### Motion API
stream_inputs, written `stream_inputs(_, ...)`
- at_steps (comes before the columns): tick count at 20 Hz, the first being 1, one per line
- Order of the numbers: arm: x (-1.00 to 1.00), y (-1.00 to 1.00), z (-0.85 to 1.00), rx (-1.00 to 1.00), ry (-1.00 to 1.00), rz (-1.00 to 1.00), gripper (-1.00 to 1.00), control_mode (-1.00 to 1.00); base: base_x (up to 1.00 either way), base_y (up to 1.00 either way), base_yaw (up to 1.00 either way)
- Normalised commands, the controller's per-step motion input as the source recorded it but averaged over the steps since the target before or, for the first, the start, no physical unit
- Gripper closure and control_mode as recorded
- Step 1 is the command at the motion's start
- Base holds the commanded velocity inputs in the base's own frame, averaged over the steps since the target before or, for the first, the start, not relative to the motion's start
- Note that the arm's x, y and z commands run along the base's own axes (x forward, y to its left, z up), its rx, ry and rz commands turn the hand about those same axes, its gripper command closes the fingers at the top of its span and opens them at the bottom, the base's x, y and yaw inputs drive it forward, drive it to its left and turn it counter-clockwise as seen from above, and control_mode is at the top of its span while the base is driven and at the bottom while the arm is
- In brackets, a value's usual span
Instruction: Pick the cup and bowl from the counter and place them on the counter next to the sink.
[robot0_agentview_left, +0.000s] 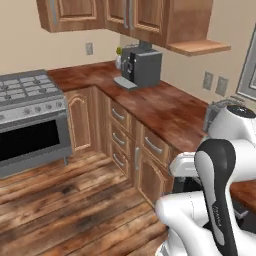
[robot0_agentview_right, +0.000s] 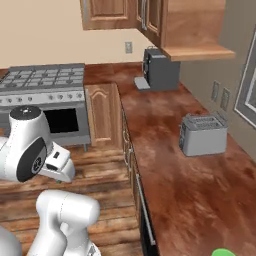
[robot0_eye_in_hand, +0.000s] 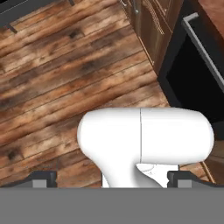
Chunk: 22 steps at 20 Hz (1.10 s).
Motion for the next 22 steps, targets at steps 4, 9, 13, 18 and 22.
stream_inputs(4, 0.0, 0.0, 0.0, 0.0, 0.0, 0.0, -1.0, 1.0, 0.0, 0.39, 0.73)
stream_inputs(9, 0.0, 0.0, 0.0, 0.0, 0.0, 0.0, -1.0, 1.0, 0.04, 0.43, 0.7)
stream_inputs(13, 0.0, 0.0, 0.0, 0.0, 0.0, 0.0, -1.0, 1.0, 0.2, 0.39, 0.68)
stream_inputs(18, 0.0, 0.0, 0.0, 0.0, 0.0, 0.0, -1.0, 1.0, 0.77, 0.15, 0.52)
stream_inputs(22, 0.0, 0.0, 0.0, 0.0, 0.0, 0.0, -1.0, 1.0, 1.0, 0.0, 0.26)
